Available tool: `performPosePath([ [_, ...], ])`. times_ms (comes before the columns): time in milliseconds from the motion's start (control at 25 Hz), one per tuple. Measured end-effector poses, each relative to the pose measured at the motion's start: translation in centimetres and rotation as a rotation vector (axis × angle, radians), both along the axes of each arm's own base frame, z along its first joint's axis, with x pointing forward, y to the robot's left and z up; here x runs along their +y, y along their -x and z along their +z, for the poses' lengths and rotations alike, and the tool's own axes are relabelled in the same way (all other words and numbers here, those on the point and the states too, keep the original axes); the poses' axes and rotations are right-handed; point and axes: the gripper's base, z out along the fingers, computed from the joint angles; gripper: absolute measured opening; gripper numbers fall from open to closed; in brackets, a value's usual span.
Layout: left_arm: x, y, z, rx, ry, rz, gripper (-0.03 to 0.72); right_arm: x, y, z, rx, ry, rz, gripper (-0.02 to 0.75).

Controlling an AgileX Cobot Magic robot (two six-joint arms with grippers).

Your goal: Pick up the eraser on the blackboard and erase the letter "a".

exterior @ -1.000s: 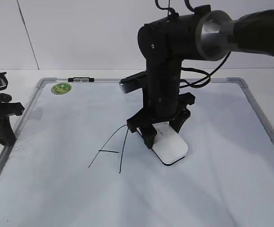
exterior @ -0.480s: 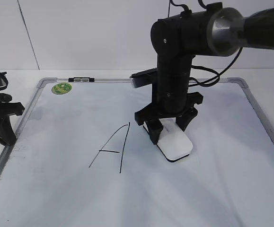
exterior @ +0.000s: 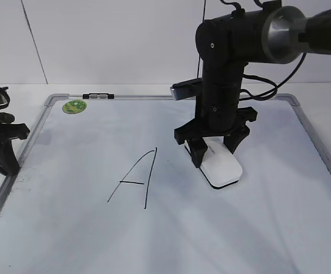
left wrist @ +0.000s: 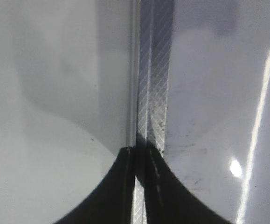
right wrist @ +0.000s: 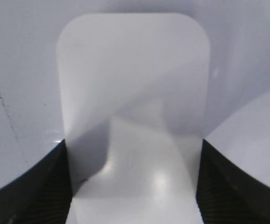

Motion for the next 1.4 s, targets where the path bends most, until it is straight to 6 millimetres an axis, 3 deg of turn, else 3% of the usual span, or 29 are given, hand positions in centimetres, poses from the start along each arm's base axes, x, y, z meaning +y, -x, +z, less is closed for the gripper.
performPosePath([
  [200,0.0,0.0,0.0,0.0,0.0,0.0,0.018,-0.5,-0.3,1.4,-0.048,0.011,0.0,0.531],
  [480,0.0,0.0,0.0,-0.003,-0.001,0.001,0.018,-2.4,0.8,10.3,-0.304,-0.016,-0.079,0.531],
  [760,0.0,0.0,0.0,-0.003,-0.001,0.001,0.018,-3.9,1.6,15.1,-0.514,-0.025,-0.182,0.531],
  [1200,0.0,0.0,0.0,-0.004,0.001,0.002,0.018,-6.5,2.5,17.1,-0.562,0.09,-0.294,0.531],
  [1400,0.0,-0.1,0.0,-0.006,0.001,0.002,0.018,-9.7,1.8,17.3,-0.556,0.099,-0.384,0.531],
])
